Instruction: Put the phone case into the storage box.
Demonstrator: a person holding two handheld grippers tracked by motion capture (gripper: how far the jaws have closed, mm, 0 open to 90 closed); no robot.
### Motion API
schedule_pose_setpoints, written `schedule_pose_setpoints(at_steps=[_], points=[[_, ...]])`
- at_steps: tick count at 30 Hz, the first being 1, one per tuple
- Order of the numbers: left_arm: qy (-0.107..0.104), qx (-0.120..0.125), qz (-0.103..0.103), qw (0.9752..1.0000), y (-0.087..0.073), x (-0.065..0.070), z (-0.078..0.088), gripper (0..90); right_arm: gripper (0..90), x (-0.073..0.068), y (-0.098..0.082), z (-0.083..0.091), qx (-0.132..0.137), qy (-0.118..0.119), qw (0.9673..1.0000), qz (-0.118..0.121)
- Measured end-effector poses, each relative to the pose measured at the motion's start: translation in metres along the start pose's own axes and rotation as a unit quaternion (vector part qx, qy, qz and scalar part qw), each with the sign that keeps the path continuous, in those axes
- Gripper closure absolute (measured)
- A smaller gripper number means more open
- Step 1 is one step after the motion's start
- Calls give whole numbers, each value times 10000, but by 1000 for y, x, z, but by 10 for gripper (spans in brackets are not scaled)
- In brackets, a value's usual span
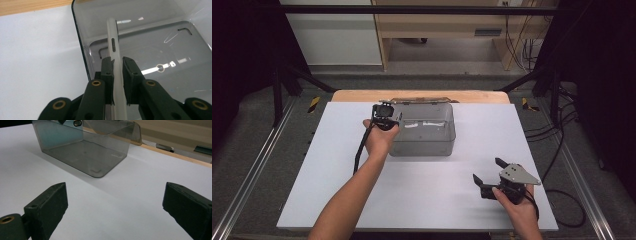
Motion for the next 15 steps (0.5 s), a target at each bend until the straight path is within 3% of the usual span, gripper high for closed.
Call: schedule_pose_setpoints(at_steps=[6, 15], points=[[-50, 29, -102, 9999, 0, -1, 0, 783, 65, 0, 0, -1, -22, 11, 10000, 0], [46, 224, -341, 9992, 2, 1, -2, 749, 64, -1, 0, -1, -15, 23, 10000, 0]])
Point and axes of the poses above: each handheld gripper's, and its own axes: z roughly backward along the jaws, y roughly out of its top, x roughly to its right, the point moved 5 cm from there along -z, roughly forward along the jaws, and after that the axes turned 9 degrees about y, right-handed, at the moved point
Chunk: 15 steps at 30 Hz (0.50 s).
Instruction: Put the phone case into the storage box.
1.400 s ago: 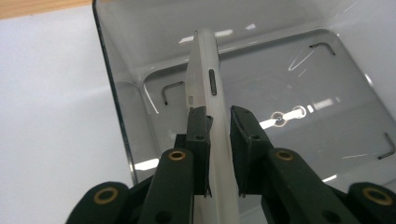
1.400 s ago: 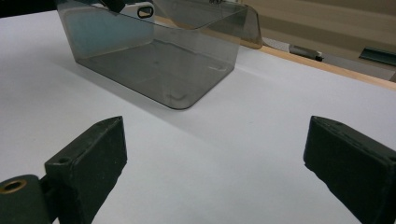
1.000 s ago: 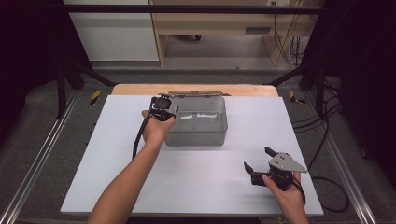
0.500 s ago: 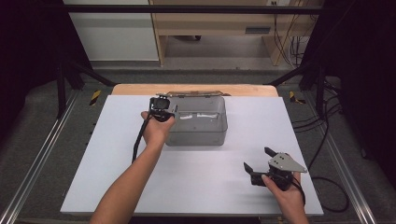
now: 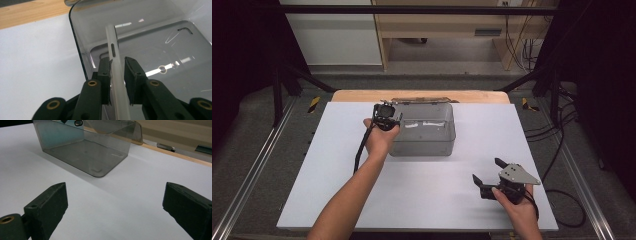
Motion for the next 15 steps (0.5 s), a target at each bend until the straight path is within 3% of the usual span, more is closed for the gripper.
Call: schedule_pose_setpoints(at_steps=[11, 15], points=[[195, 212, -261, 9992, 3, -2, -2, 789, 64, 0, 0, 0, -12, 7, 10000, 4], [276, 254, -262, 9990, 3, -2, -2, 791, 64, 0, 0, 0, -19, 12, 10000, -9]])
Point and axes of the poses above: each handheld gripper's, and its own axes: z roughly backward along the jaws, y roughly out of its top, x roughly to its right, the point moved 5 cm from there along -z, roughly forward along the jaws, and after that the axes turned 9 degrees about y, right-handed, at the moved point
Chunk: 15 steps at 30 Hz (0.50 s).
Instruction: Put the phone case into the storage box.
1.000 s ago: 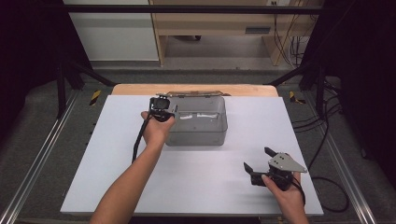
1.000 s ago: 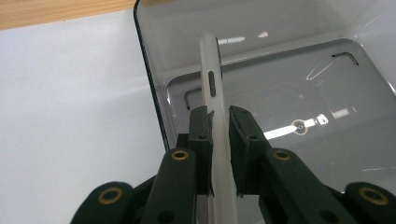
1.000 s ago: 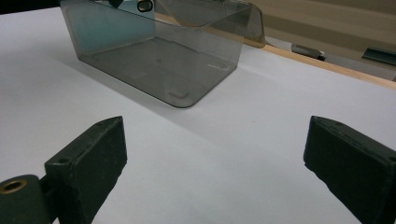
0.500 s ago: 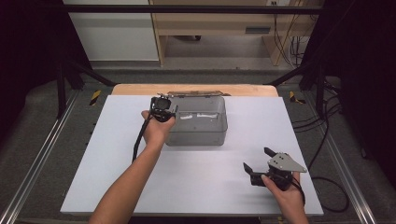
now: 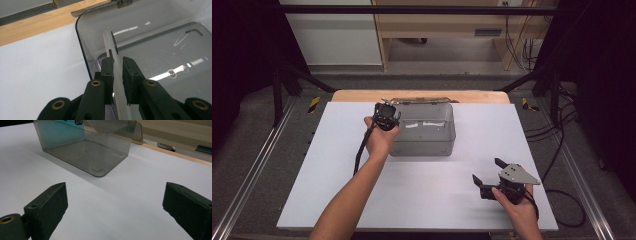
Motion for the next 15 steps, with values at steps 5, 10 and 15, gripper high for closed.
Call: schedule_pose_setpoints(at_steps=[5, 10, 15], points=[[14, 23, 24, 10000, 0, 1, 1, 793, 64, 0, 0, 1, 11, -2, 10000, 1], [-99, 20, 64, 9999, 0, -2, 1, 788, 64, 0, 0, 0, 7, 12, 10000, 4], [-163, 85, 82, 9998, 1, -1, 1, 773, 64, -1, 0, 0, -7, 22, 10000, 12]])
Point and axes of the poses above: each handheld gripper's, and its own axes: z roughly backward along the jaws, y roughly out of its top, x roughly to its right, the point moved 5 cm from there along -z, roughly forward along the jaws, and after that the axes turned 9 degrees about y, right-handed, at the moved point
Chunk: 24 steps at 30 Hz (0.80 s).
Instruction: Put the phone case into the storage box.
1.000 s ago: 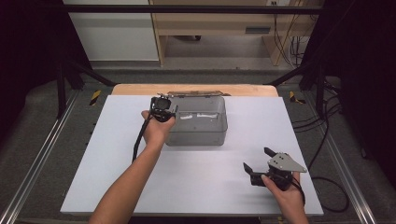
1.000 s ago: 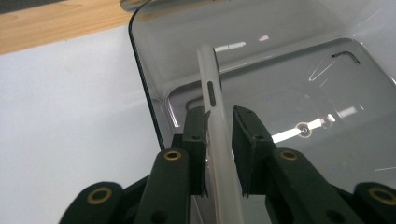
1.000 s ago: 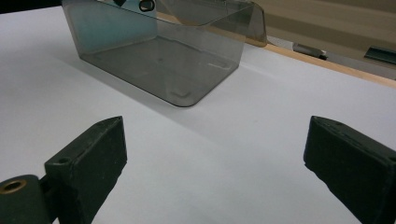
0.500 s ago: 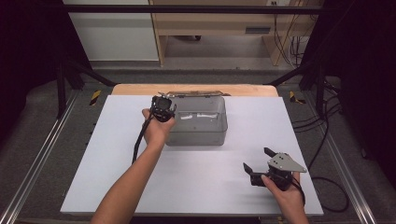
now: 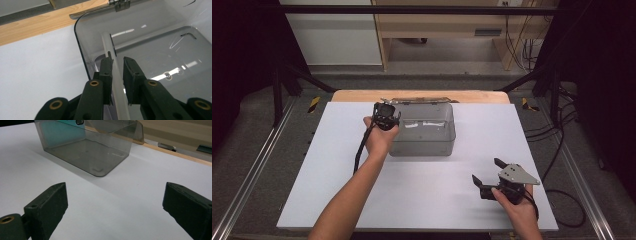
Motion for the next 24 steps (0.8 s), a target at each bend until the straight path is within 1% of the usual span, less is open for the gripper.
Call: schedule_pose_setpoints(at_steps=[4, 8, 9, 11, 14, 15, 17, 20, 22, 24], points=[[-86, 62, -3, 9999, 1, 2, 0, 771, 64, 0, 0, 0, 4, -3, 10000, -3], [-62, 52, -89, 9999, 0, 4, -1, 770, 64, 0, 0, 0, -3, 4, 10000, 5], [-38, 26, -137, 9999, 0, 3, -2, 776, 64, 0, 0, 0, -3, 5, 10000, 14], [174, 20, -194, 9997, -1, 0, -3, 787, 65, 0, 0, 0, 9, 0, 10000, 5], [225, 128, -232, 9994, 1, -2, -2, 804, 64, 1, 0, 1, 16, -9, 10000, -11], [293, 165, -270, 9991, 1, -3, -2, 834, 64, 1, 0, 1, 14, -8, 10000, -12], [331, 215, -372, 9985, 1, -4, -2, 845, 64, 1, 0, 1, 15, -6, 10000, -12], [292, 205, -416, 9985, 1, -5, -3, 862, 64, 0, 0, 1, 11, 4, 10000, -3], [267, 189, -366, 9988, 0, -7, -3, 893, 65, 0, 0, 1, 16, -1, 10000, -8], [234, 172, -348, 9990, 0, -6, -3, 892, 65, 0, 0, 1, 14, -2, 10000, -12]])
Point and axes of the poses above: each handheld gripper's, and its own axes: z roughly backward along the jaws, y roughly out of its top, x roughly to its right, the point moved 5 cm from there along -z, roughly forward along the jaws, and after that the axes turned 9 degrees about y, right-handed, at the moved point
